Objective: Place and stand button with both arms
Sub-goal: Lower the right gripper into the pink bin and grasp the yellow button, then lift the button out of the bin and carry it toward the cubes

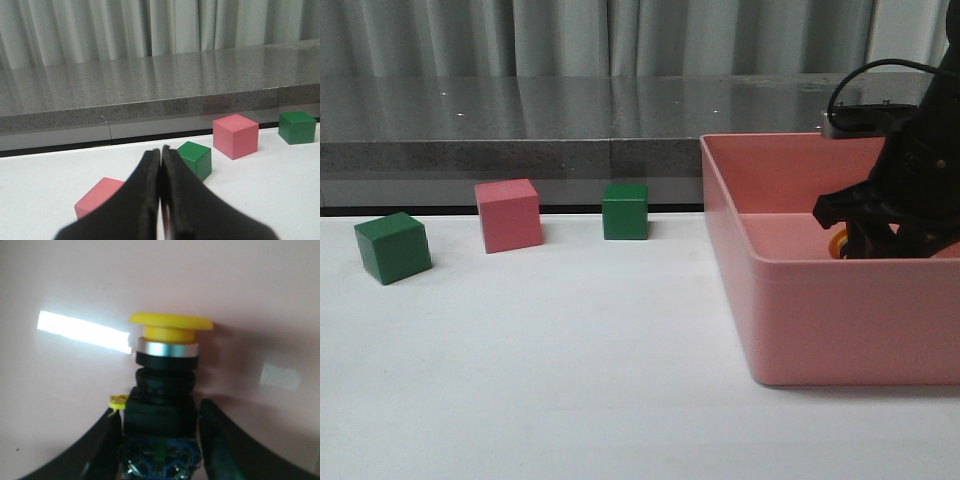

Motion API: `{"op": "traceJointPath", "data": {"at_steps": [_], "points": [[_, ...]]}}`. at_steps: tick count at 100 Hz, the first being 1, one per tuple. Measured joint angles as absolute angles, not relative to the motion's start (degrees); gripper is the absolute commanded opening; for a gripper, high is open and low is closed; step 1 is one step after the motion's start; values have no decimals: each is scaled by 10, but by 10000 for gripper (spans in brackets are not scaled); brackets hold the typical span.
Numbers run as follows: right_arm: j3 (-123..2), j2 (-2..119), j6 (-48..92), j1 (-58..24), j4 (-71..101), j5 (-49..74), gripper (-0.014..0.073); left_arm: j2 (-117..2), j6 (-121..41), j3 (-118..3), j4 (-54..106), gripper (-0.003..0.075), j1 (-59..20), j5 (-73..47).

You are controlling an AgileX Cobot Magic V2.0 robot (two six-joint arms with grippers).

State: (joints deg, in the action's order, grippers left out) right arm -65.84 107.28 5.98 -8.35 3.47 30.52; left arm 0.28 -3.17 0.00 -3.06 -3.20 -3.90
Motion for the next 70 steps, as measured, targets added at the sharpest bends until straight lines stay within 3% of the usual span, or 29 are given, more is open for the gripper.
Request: {"op": "traceJointPath", "data": {"at_steps": [33,70], "points": [[-750,1032,83,-113,30,421,95,3,-32,0,-31,-20,-32,-39],[-918,1036,373,-326,83,464,94,3,-32,0,-31,-20,-32,-39]]}}
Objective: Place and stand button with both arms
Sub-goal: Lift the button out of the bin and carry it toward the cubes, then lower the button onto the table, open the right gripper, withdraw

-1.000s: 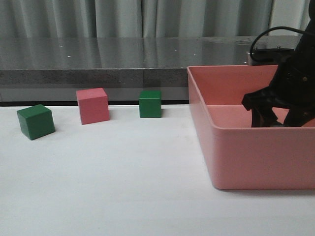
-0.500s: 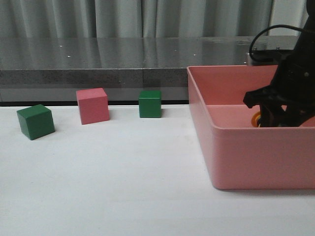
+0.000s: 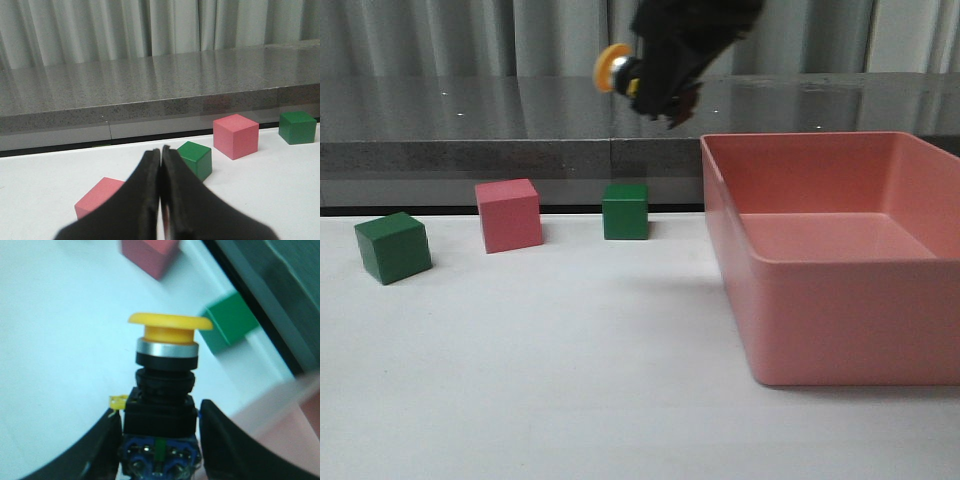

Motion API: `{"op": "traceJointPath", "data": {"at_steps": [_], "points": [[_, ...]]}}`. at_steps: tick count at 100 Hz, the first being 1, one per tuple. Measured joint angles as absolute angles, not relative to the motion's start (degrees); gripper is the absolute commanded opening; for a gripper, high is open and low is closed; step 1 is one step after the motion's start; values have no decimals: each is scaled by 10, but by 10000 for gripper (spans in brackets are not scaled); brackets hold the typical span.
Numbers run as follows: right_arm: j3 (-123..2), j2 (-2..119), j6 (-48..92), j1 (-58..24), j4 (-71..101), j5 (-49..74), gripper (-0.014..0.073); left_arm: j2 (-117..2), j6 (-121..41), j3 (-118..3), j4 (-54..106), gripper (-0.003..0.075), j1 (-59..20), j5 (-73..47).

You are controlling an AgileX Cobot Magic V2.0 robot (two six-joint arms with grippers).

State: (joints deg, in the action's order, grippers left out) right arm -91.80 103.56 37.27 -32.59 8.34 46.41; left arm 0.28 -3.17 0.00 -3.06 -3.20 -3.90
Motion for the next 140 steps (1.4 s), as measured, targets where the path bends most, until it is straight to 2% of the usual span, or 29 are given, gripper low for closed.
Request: {"op": "traceJointPath", "data": {"at_steps": [20,40,59,68,84,92,103,110,117,140], "points": [[-963,1132,502,-387,91,472,94,3,-32,0,-31,-20,-32,-39],[-1003,1223,521,-400,91,479,94,3,-32,0,-31,-20,-32,-39],[-1013,1259,539,-403,91,482,110,3,-32,0,-31,-20,-32,-39],[-1014,1267,542,-403,91,485,209,3,-32,0,-31,-20,-32,-39],[-1014,1272,543,-403,91,492,512,3,-32,0,-31,-20,-32,-39],[-1014,1272,544,-403,91,492,548,3,-32,0,-31,-20,-32,-39],[-1020,1272,537,-403,91,499,540,3,-32,0,-31,-20,-32,-39],[-1029,1263,518,-403,91,513,498,3,-32,0,-31,-20,-32,-39],[-1044,1246,487,-402,90,529,414,3,-32,0,-31,-20,-32,-39],[-1067,1138,356,-368,91,561,62,3,-32,0,-31,-20,-32,-39]]}}
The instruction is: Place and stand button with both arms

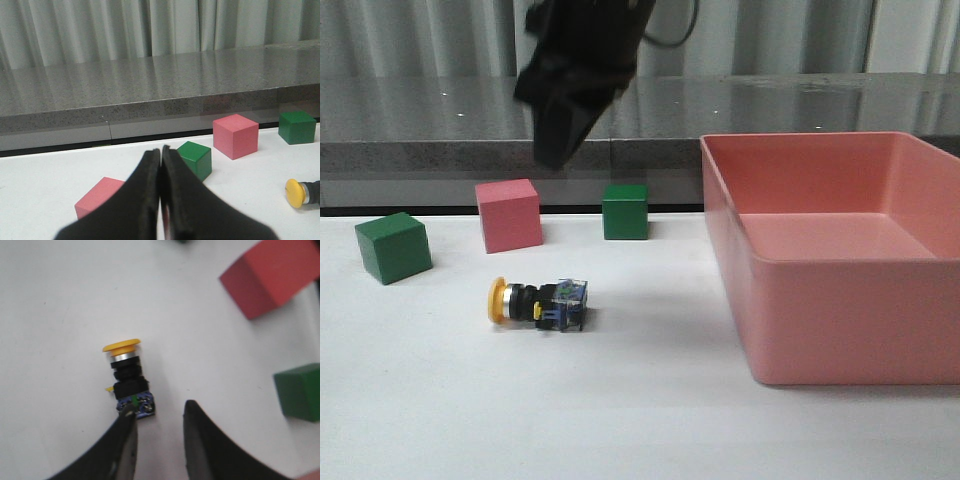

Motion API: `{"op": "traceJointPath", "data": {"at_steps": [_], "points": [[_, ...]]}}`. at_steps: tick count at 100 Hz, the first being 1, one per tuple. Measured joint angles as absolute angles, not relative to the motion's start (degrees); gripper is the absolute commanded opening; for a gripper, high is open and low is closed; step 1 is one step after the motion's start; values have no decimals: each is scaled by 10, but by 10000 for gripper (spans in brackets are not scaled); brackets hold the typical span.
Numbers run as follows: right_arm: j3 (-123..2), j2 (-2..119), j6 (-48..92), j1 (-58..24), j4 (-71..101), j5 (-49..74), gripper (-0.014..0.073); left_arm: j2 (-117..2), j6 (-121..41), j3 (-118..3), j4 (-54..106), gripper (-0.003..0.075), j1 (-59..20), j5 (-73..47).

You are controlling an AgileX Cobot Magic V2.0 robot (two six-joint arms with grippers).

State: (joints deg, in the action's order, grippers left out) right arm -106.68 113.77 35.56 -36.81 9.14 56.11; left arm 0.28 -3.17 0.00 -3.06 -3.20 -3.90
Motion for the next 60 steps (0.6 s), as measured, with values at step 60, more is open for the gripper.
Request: {"op": "traceJointPath", "data": {"at_steps": [60], "points": [[-819,780,177,-156,90,503,-62,3,-32,0,-31,-20,-32,-39]]}}
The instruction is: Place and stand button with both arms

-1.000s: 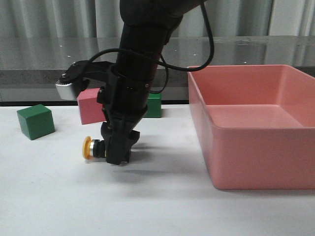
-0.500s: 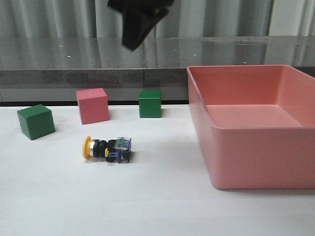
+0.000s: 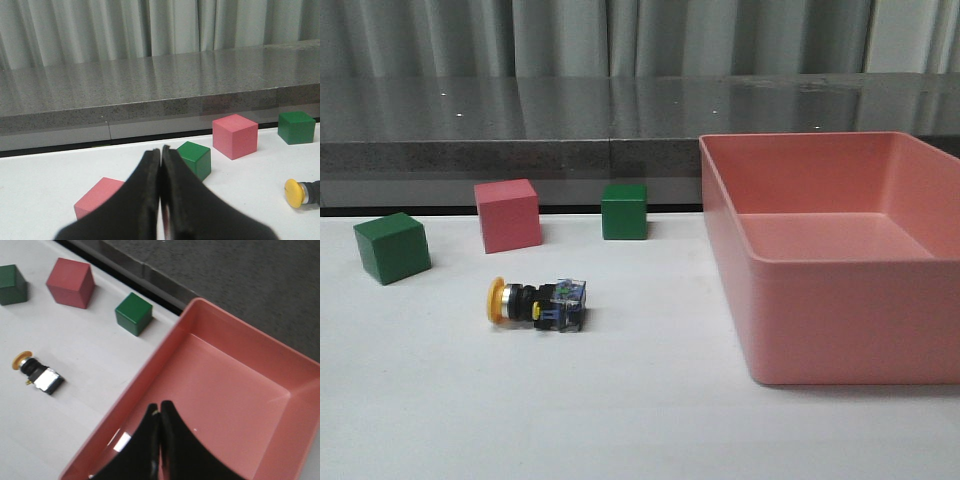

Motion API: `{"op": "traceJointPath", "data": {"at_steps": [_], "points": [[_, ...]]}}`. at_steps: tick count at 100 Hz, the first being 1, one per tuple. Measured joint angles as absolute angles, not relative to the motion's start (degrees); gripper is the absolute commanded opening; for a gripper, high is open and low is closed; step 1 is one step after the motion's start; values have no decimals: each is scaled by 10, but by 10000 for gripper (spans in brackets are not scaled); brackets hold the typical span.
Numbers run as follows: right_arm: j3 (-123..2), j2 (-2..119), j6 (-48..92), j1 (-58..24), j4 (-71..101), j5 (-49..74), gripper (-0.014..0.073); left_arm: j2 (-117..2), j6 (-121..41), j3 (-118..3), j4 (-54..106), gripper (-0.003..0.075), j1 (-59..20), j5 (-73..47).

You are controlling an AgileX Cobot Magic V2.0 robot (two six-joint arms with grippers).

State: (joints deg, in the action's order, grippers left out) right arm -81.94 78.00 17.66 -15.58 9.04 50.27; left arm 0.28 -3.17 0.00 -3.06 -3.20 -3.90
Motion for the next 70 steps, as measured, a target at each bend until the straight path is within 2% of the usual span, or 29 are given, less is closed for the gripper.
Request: {"op": "traceJointPath", "data": {"at_steps": [36,53,70], "points": [[-483,508,150,-46,89,326,-62,3,-32,0,-22,-20,-32,-20],[-354,402,144,-36,91,258,-62,3,-32,0,65,-20,-32,16],[-279,312,144,-36,100,225,-62,3,-32,0,166,-20,-32,62]]}}
